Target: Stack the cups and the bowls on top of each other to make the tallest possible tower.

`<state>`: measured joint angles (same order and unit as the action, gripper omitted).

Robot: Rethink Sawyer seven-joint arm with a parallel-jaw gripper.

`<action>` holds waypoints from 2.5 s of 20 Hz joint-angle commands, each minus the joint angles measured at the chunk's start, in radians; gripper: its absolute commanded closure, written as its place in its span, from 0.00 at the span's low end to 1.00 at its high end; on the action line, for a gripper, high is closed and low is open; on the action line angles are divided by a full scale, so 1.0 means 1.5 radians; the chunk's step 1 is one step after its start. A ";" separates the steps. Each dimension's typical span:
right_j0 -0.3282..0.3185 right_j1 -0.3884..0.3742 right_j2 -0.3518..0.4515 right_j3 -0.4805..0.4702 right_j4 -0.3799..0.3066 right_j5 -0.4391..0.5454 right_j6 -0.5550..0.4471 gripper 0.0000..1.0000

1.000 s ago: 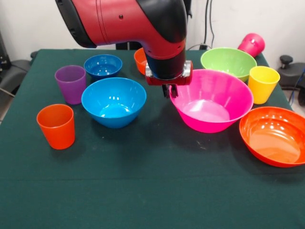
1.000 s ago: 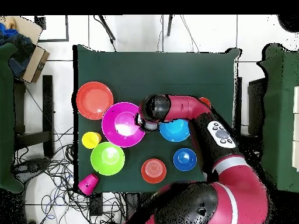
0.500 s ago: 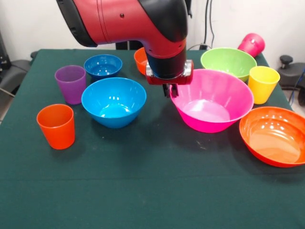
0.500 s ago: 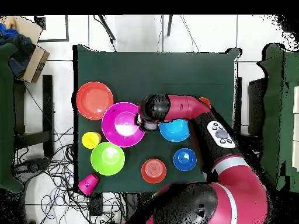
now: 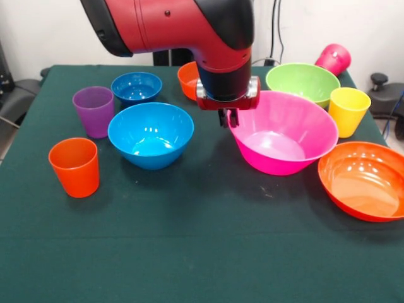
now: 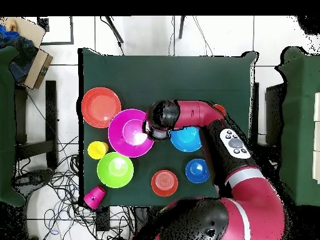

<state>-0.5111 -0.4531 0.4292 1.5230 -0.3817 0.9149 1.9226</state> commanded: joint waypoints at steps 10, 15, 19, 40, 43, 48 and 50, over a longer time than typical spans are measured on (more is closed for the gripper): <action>0.038 -0.016 -0.021 0.012 -0.039 0.020 -0.030 1.00; 0.039 -0.017 -0.022 0.016 -0.040 0.015 -0.029 1.00; 0.033 -0.020 -0.021 0.025 -0.040 0.009 -0.032 1.00; 0.014 -0.040 0.004 -0.029 -0.022 0.143 -0.090 1.00; 0.015 -0.038 0.006 -0.037 -0.024 0.152 -0.091 1.00; 0.015 -0.036 0.009 -0.046 -0.027 0.161 -0.094 1.00; 0.016 -0.035 0.010 -0.050 -0.027 0.166 -0.095 1.00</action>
<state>-0.4876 -0.5292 0.4272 1.5103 -0.3819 1.0853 1.9226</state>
